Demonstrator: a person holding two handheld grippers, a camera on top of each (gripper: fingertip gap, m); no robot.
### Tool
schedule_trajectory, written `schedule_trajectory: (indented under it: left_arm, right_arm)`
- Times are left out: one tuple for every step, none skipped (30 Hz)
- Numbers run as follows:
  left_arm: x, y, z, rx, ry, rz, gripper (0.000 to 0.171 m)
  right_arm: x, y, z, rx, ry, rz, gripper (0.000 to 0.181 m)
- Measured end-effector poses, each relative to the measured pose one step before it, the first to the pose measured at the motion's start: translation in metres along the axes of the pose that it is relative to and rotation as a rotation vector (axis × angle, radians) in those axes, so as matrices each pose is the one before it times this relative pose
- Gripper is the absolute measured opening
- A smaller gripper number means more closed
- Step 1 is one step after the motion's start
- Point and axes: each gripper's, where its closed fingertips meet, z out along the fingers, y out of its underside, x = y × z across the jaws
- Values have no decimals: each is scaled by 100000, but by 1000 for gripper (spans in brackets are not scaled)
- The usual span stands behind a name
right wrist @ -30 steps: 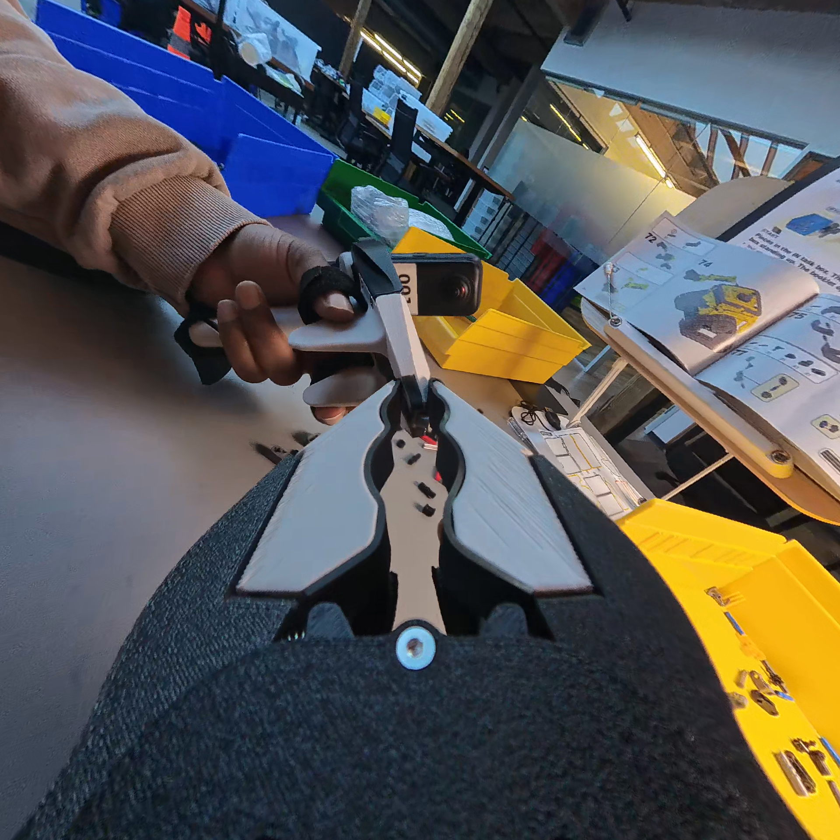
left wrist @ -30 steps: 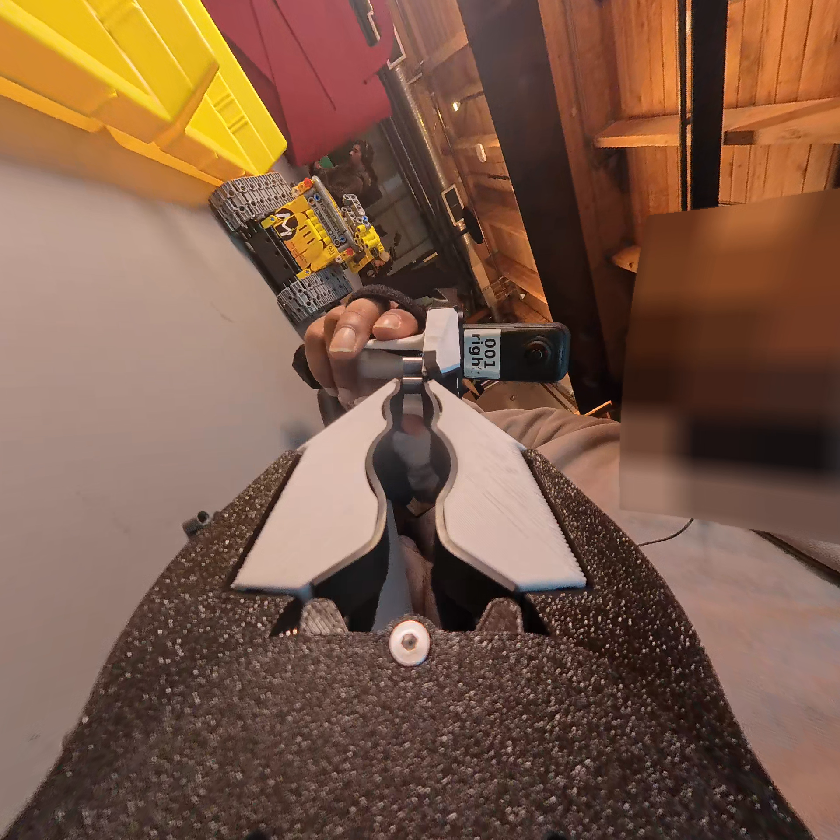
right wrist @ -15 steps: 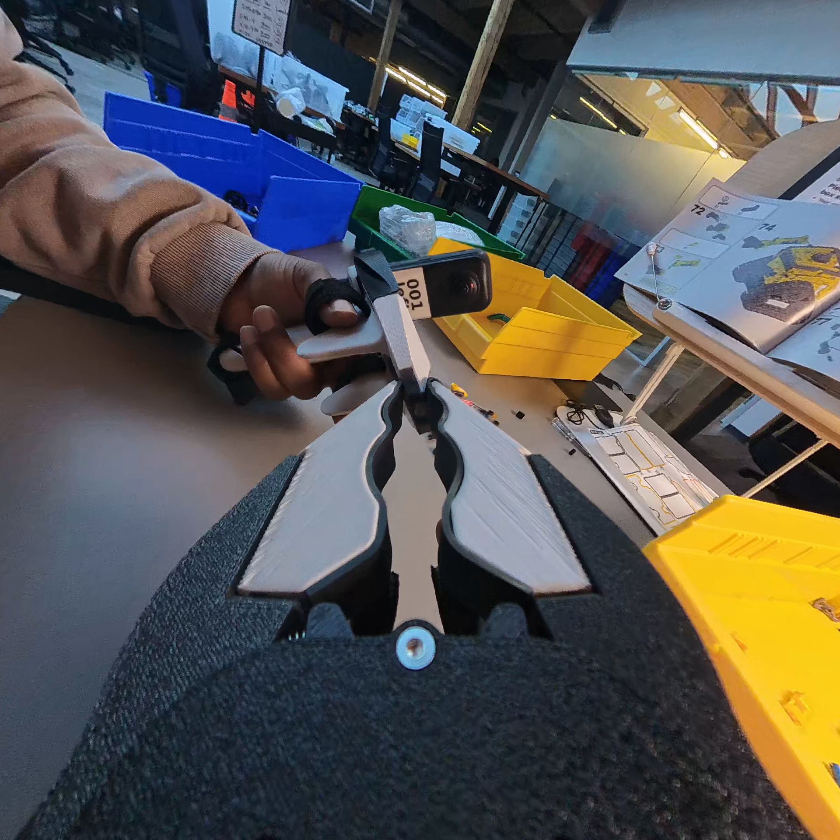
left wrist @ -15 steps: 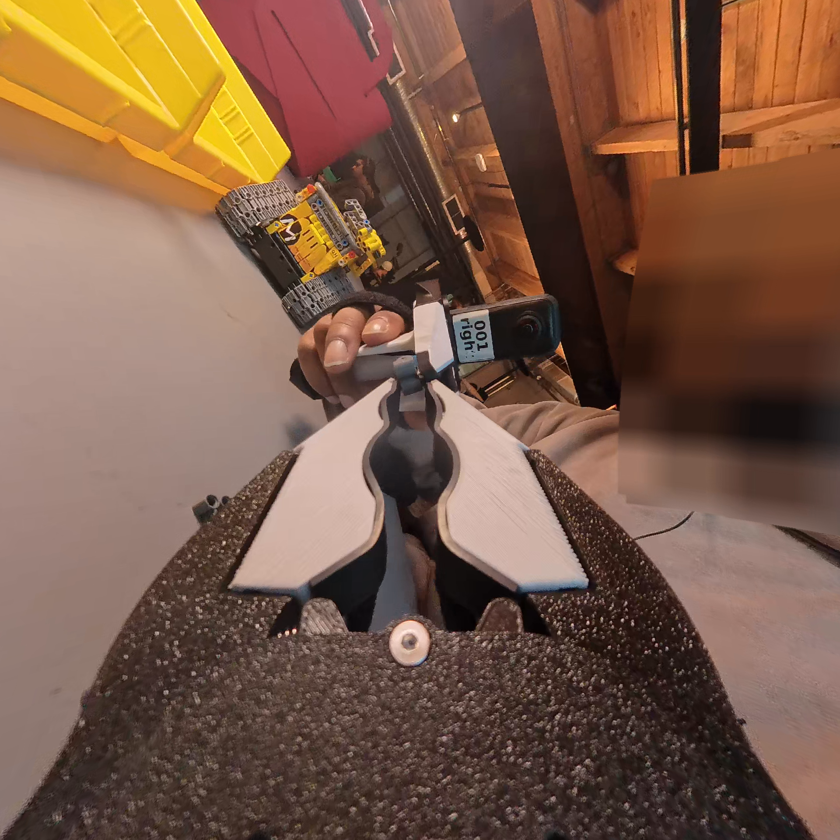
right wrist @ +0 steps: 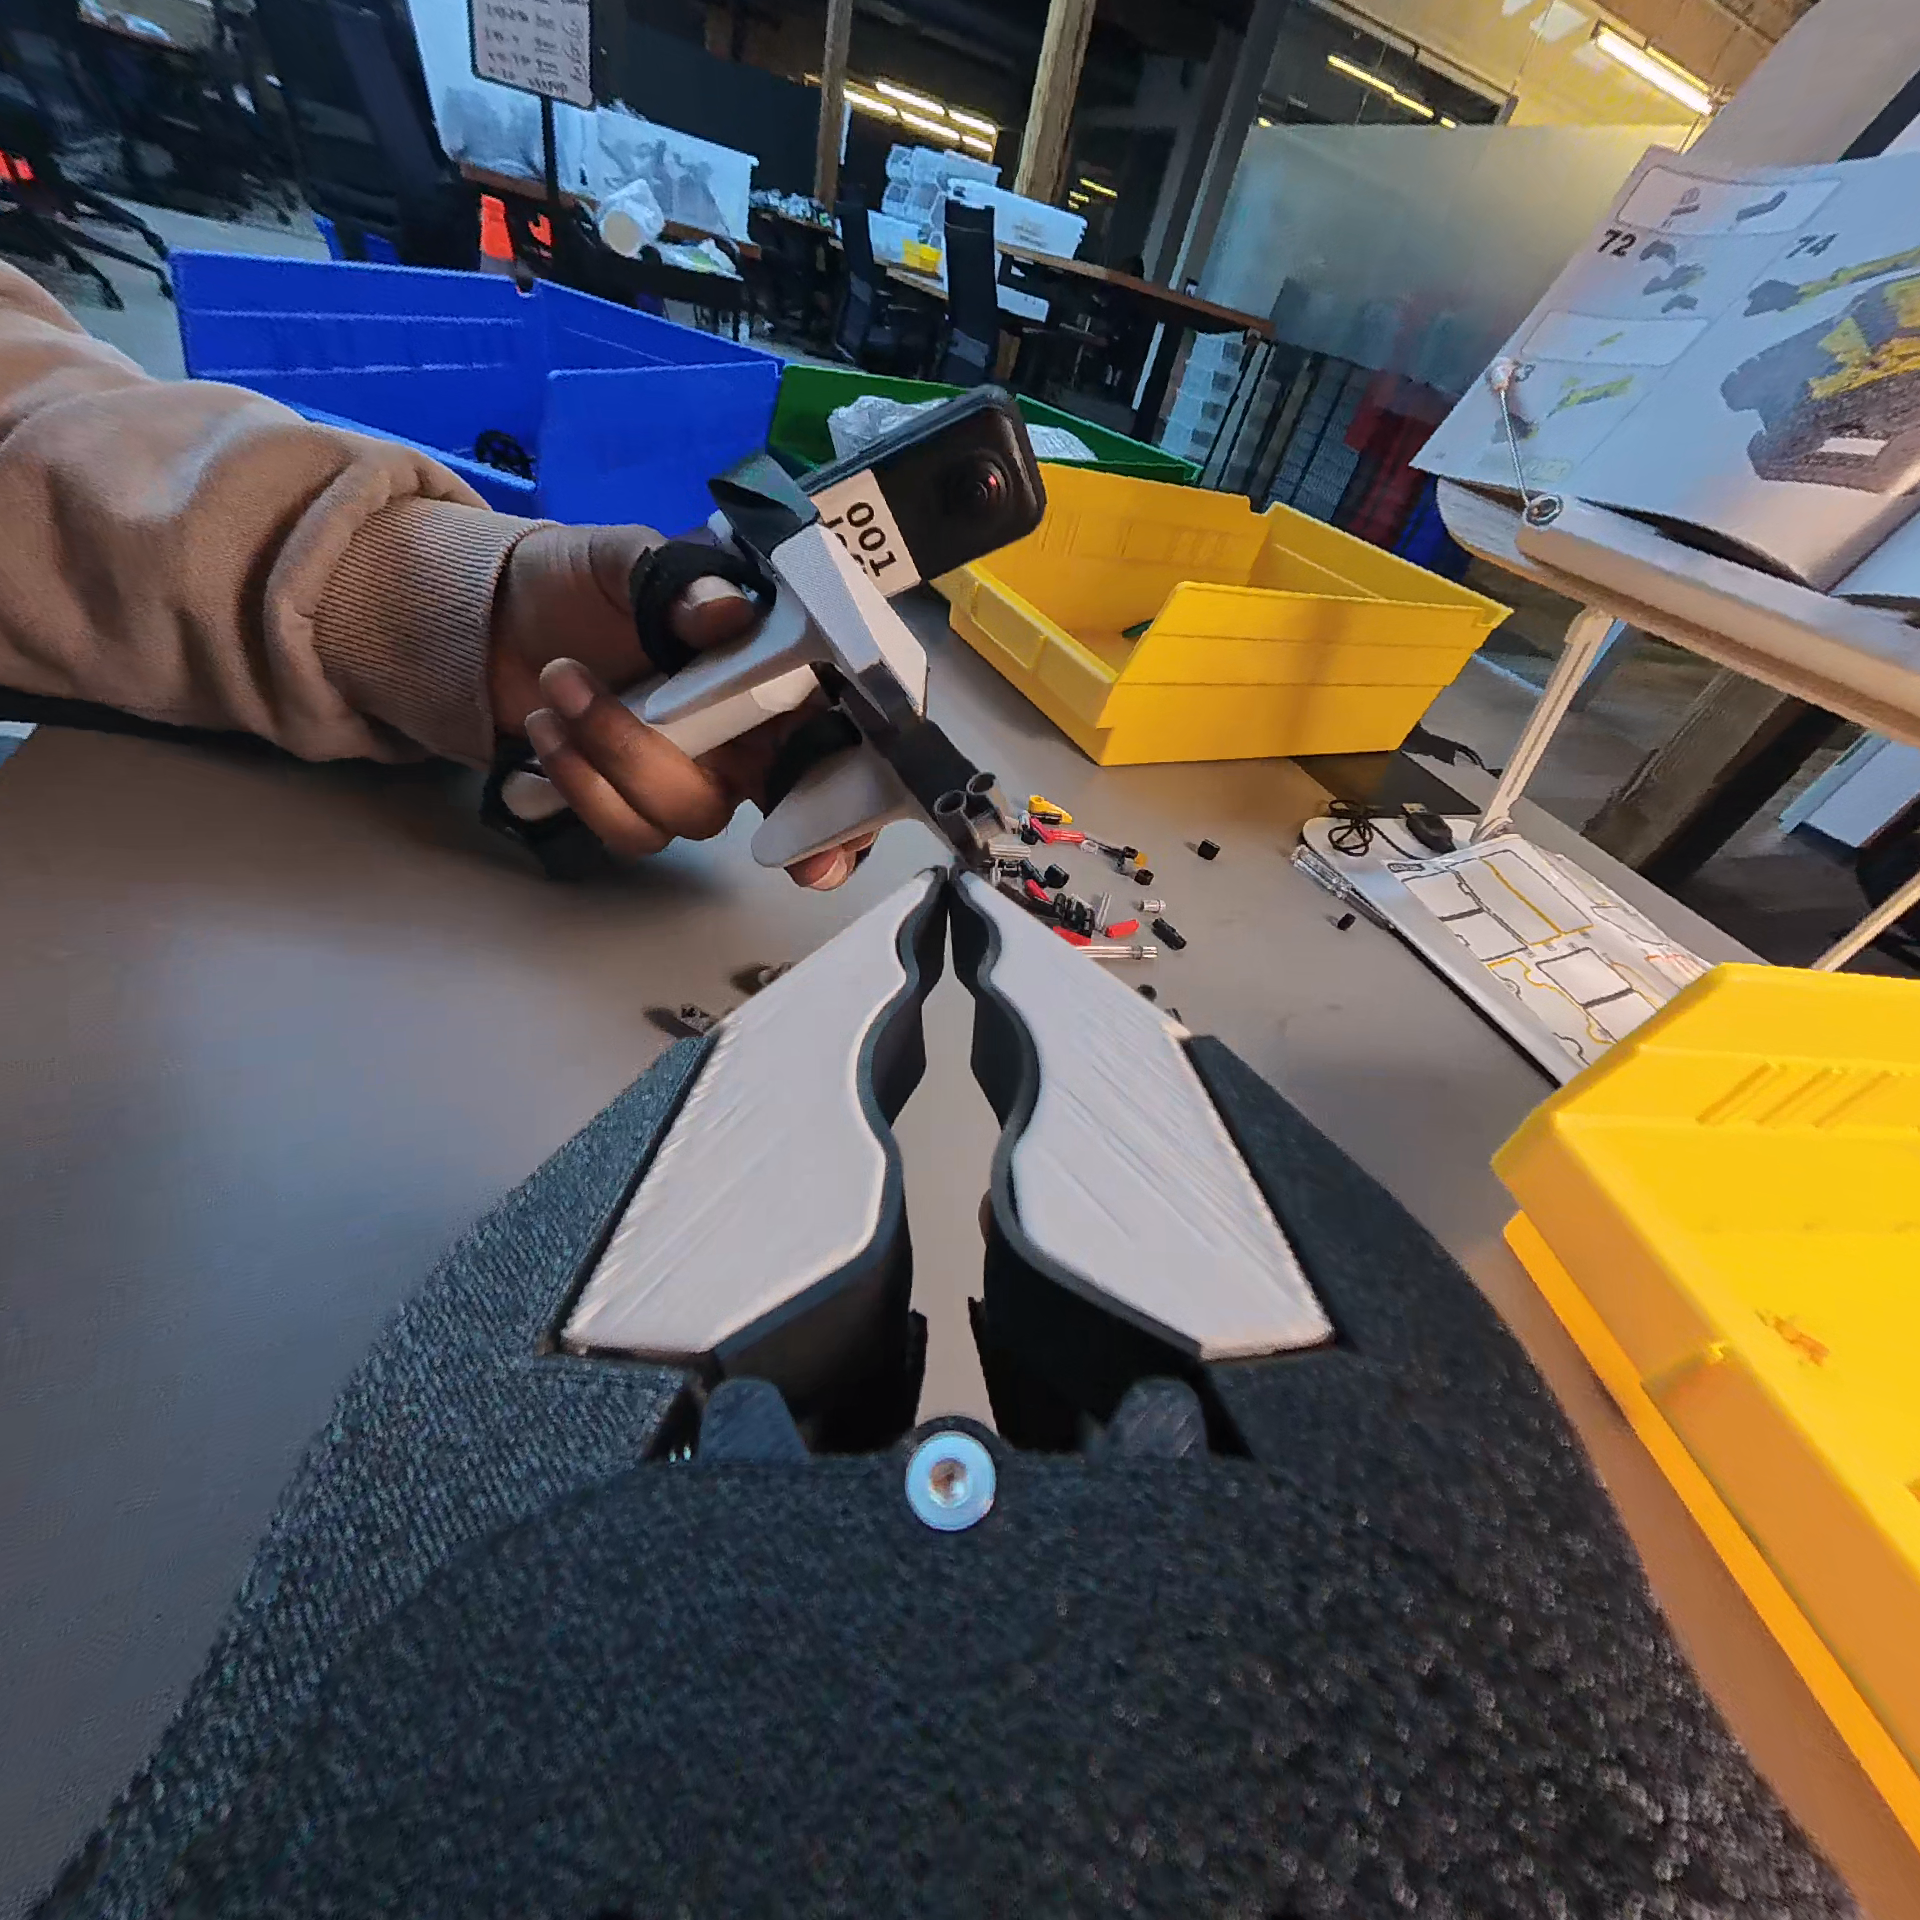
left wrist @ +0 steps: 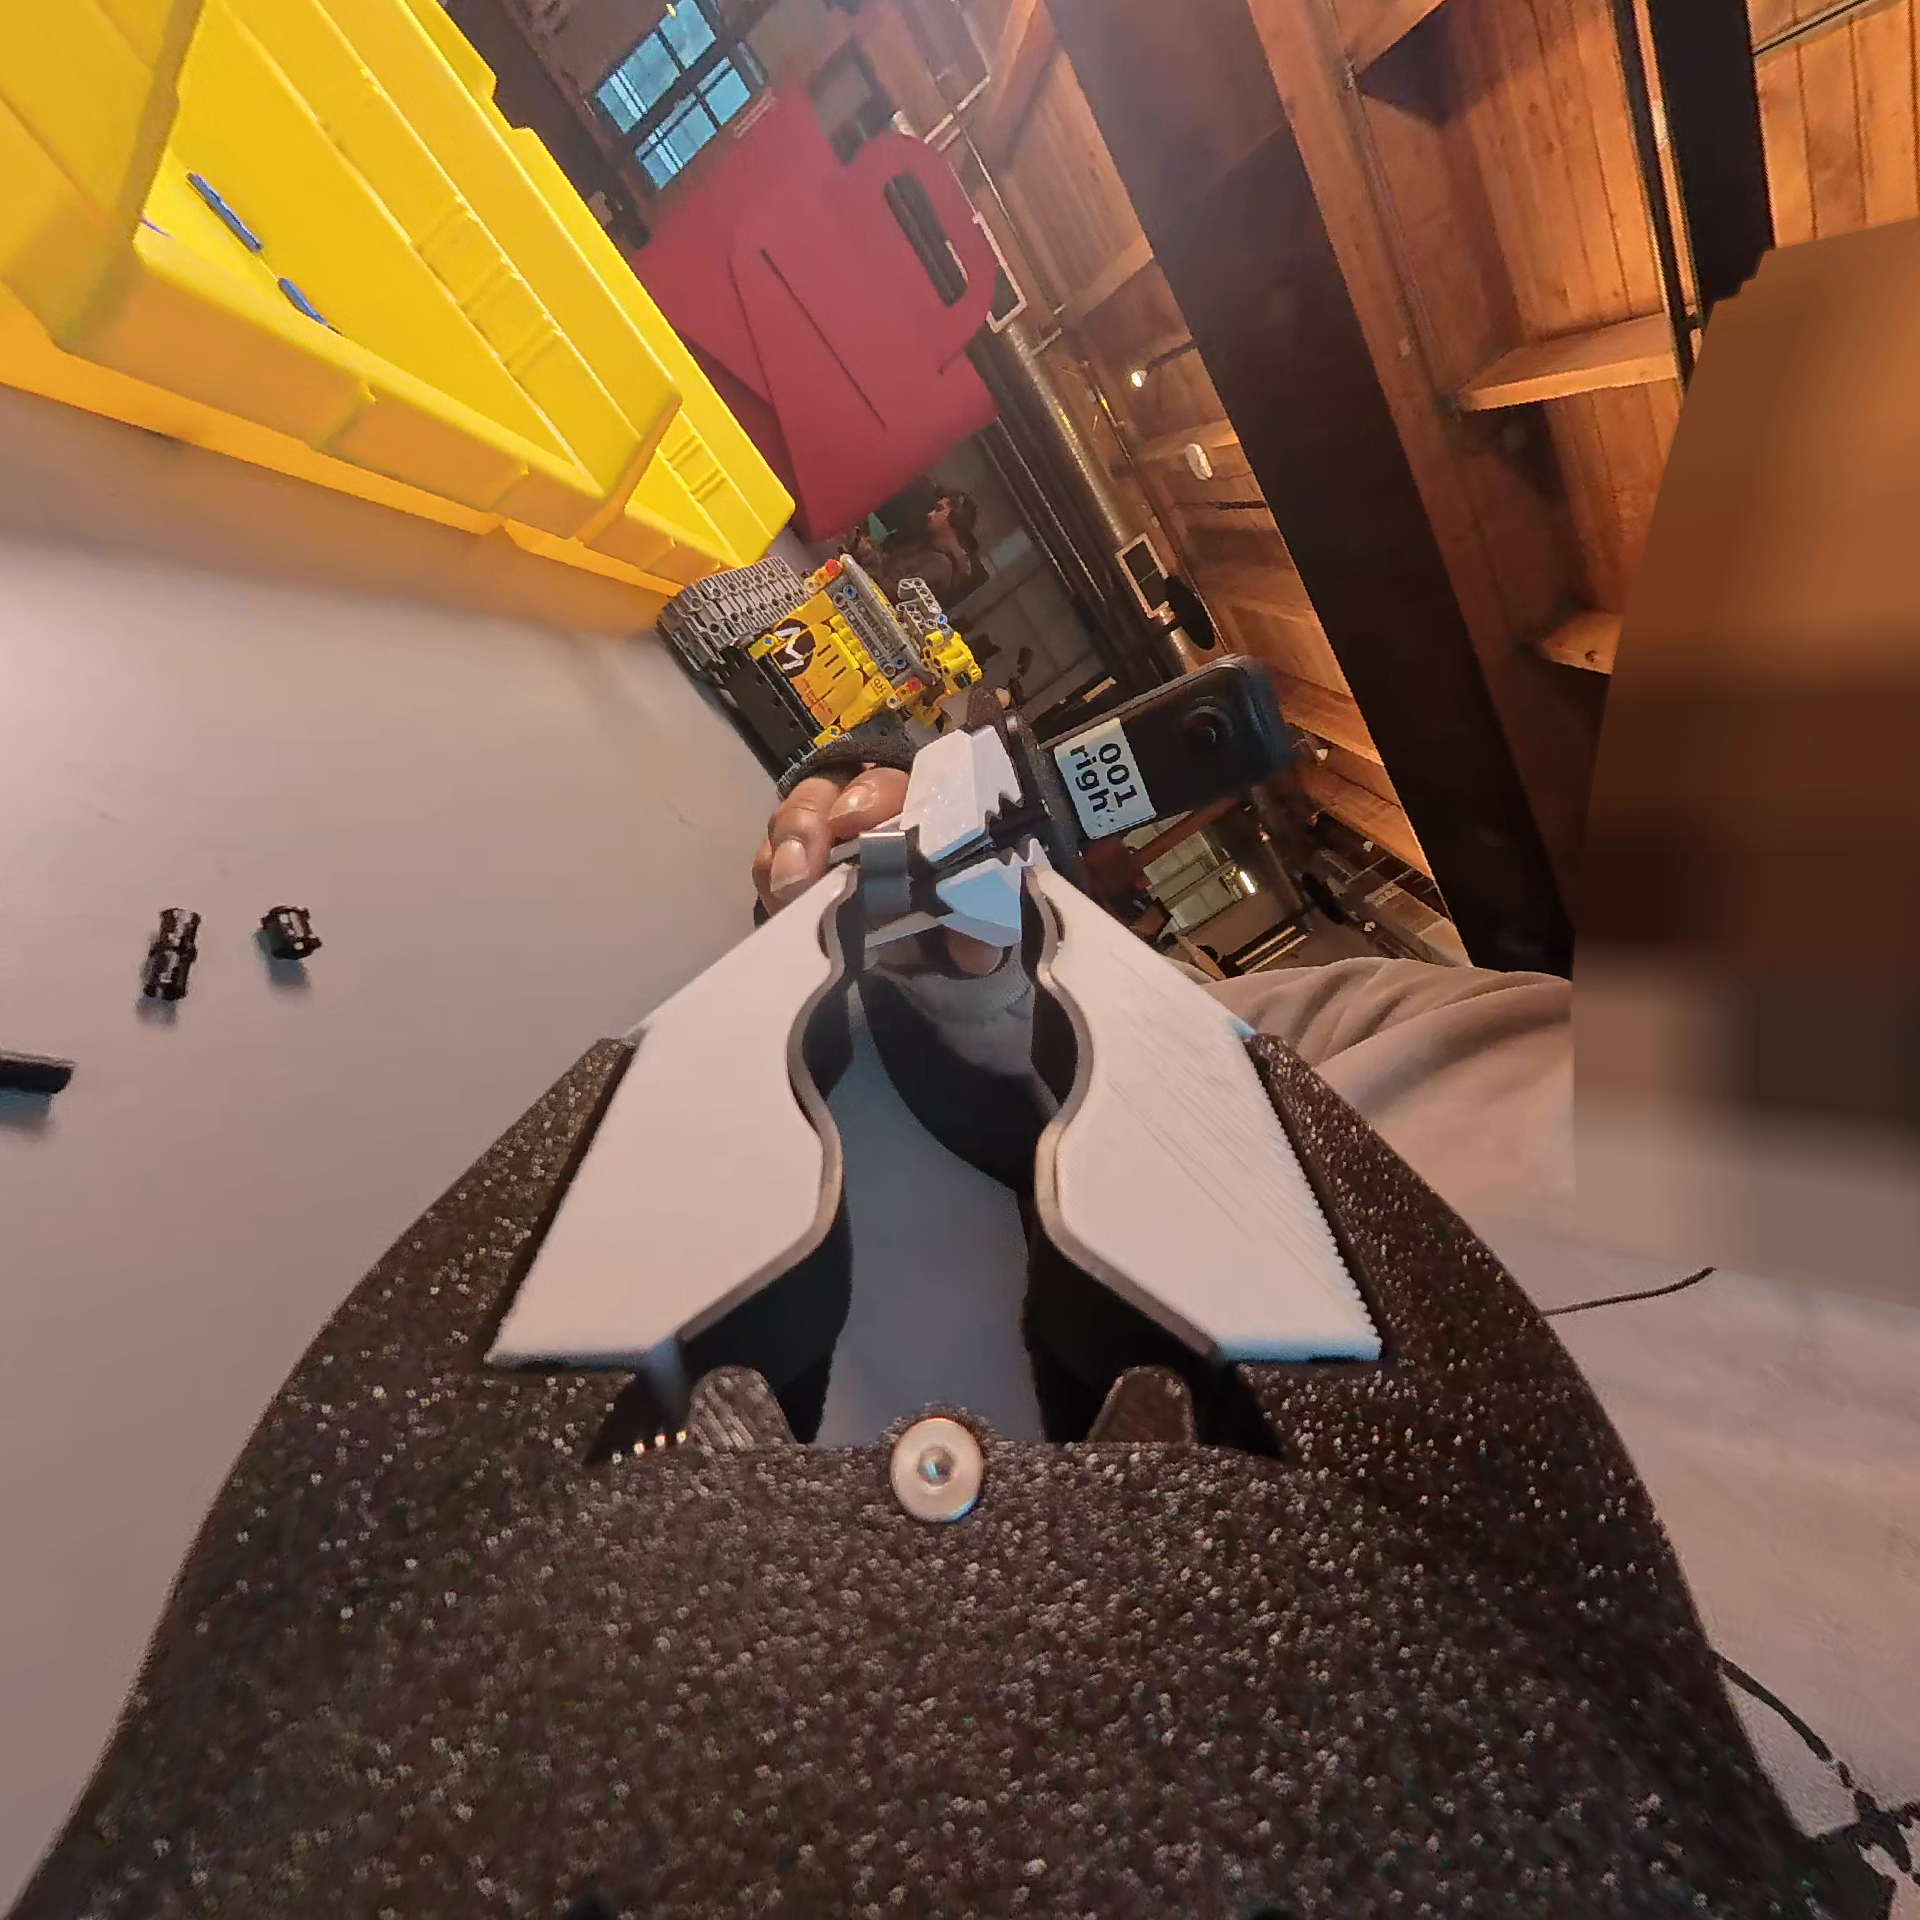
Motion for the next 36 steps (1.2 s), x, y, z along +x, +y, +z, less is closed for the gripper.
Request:
schedule_trajectory:
  left_arm:
    - [-39,-6,-82,-192,-554,523,29]
    - [2,0,-69,-105,-143,211,29]
    - [-23,21,-63,-118,-132,71,28]
    - [-12,30,-53,-75,1,-42,28]
    - [36,38,-23,-75,353,-194,28]
    - [65,72,21,-308,414,-87,27]
    - [62,128,58,-614,363,37,26]
    - [84,192,102,-911,403,60,25]
    - [71,230,138,-1099,334,-55,25]
    - [107,247,165,-1092,616,-218,25]
    - [162,232,163,-994,1066,-445,25]
    - [137,217,170,-907,898,-474,25]
    - [67,205,146,-831,482,-272,26]
    - [45,172,117,-713,249,-136,26]
    - [41,127,91,-592,116,-27,27]
    - [-3,81,59,-353,-172,8,28]
    - [-37,42,24,-165,-417,-6,30]
    - [22,-8,-7,41,95,-122,31]
    - [31,-74,-40,380,262,-342,32]
    - [-35,-137,-85,708,-190,-325,34]
    - [-75,-195,-136,907,-479,-131,36]
    - [-42,-243,-169,1120,-325,-7,37]
    - [-70,-273,-190,1207,-686,272,37]
    - [-144,-233,-204,911,-1295,807,37]
    - [-203,-175,-180,410,-1905,1388,37]
    - [-221,-145,-166,169,-2340,1885,37]
    - [-207,-171,-160,286,-2505,2294,36]
    - [-178,-205,-164,342,-2674,2899,36]
    - [-212,-238,-200,263,-3337,3857,35]
    - [-235,-247,-223,79,-4063,5164,35]
    - [-246,-236,-242,-336,-4488,5893,35]
    - [-231,-239,-246,-597,-4456,5935,36]
    - [-171,-242,-271,-693,-3983,5648,36]
    - [-131,-214,-285,-788,-3433,4820,36]
    - [-109,-92,-265,-1157,-2796,3745,36]
    - [-137,72,-250,-1694,-2288,2834,37]
  right_arm:
    - [-17,79,47,-191,-228,286,0]
    - [12,100,56,-356,-90,271,0]
    - [39,98,39,-296,161,-41,0]
    - [50,108,25,-356,185,-151,0]
    - [23,-53,-34,520,249,-542,0]
    - [44,-219,-75,1294,690,-976,0]
    - [41,-281,-42,1253,874,-1577,3]
    - [-29,-215,30,438,729,-2334,13]
    - [-66,-112,96,-343,981,-3061,21]
    - [-257,-120,129,-211,77,-3298,24]
    - [-268,-19,161,-630,3,-2381,25]
    - [-215,137,200,-1209,13,-1535,25]
    - [-238,161,178,-1015,-470,-1036,25]
    - [-175,137,118,-625,-527,-528,24]
    - [-84,97,49,-379,-388,-278,21]
    - [-92,88,1,-353,-663,-430,12]
    - [-84,-15,-22,232,-558,-258,10]
    - [-2,-21,-34,203,-144,94,10]
    - [59,-77,-57,478,162,471,10]
    - [85,-63,-65,436,-8,796,10]
    - [140,-10,-91,359,72,1194,9]
    - [208,-29,-119,505,417,1255,9]
    - [219,-50,-140,622,360,1213,9]
    - [233,-66,-152,726,508,1340,9]
    - [232,-79,-138,751,452,1576,9]
    - [189,-96,-119,870,255,1620,9]
    - [144,-128,-119,1035,15,1674,9]
    - [120,-146,-103,1223,-156,1921,9]
    - [101,-161,-107,1411,-280,2346,9]
    - [-6,-217,-107,1823,-1176,2823,9]
    - [-35,-310,-142,2388,-1460,3317,9]
    - [9,-371,-168,2640,-1430,3927,9]
    - [-13,-398,-175,2761,-1841,4476,9]
    - [133,-374,-176,2542,-986,4664,8]
    - [236,-353,-219,2427,-240,4007,6]
    - [388,-322,-211,1754,849,2965,6]
